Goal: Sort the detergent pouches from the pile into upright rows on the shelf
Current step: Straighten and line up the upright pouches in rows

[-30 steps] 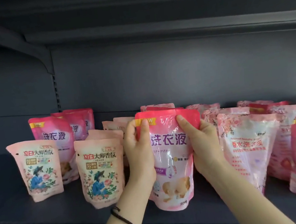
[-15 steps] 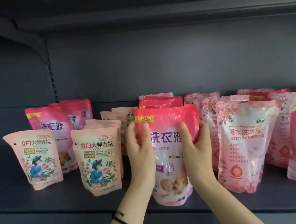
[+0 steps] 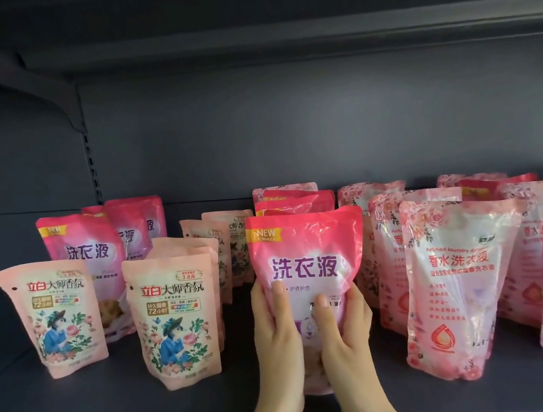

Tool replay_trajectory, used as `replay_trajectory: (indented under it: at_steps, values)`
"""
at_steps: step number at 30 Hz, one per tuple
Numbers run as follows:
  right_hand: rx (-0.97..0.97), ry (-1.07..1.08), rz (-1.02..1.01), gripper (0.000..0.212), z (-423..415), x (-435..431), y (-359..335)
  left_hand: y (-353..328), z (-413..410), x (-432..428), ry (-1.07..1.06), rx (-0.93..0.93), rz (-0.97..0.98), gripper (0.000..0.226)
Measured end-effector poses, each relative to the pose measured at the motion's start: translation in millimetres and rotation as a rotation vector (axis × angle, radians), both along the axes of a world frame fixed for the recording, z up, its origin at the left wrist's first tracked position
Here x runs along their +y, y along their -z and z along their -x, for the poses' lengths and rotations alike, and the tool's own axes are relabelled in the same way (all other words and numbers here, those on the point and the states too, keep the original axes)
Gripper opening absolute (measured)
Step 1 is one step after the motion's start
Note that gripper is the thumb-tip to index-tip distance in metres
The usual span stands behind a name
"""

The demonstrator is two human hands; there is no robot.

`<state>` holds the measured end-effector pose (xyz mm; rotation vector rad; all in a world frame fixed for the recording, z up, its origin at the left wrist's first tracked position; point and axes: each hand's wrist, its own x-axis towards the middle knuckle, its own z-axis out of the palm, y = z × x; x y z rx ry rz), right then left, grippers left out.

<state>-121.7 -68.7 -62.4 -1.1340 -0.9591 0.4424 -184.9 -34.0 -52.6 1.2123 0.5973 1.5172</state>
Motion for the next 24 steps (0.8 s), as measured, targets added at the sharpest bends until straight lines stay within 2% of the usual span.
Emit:
replay_trajectory:
  at_steps: [6, 9, 11, 14, 16, 18, 20, 22, 24]
  values:
    - [-0.04, -0.012, 0.053, 0.036, -6.1, 6.9, -2.7, 0.4, -4.5, 10.4, -0.006, 0.045, 0.006, 0.058]
    - [-0.019, -0.047, 0.074, 0.037, -9.7, 5.0, -4.1, -1.8, -2.7, 8.7, -0.031, 0.052, -0.01, 0.042]
    - [0.018, -0.083, 0.038, 0.045, -14.1, 1.1, -6.7, -7.4, -0.2, 7.7, -0.1, 0.076, -0.072, 0.042]
    - [-0.015, -0.116, -0.092, 0.067, -23.1, -8.0, -24.6, -30.4, 7.9, 10.8, -0.25, 0.18, -0.289, 0.053]
    - [-0.173, -0.105, -0.197, 0.073, -31.4, -14.3, -47.6, -58.1, 16.2, 15.4, -0.361, 0.317, -0.478, 0.052]
    - [-0.469, -0.003, -0.234, 0.067, -43.3, -19.9, -78.1, -90.9, 27.5, 20.6, -0.483, 0.515, -0.672, 0.043]
    - [-0.812, 0.09, -0.226, 0.052, -57.7, -24.2, -114.2, -124.5, 39.0, 26.2, -0.548, 0.768, -0.821, 0.028]
    - [-1.128, 0.112, -0.092, 0.034, -70.9, -22.7, -149.1, -154.3, 48.8, 31.8, -0.451, 1.058, -0.857, 0.013]
    - [-1.364, 0.083, 0.155, 0.024, -80.4, -15.0, -181.5, -176.5, 54.1, 39.8, -0.308, 1.328, -0.828, 0.007]
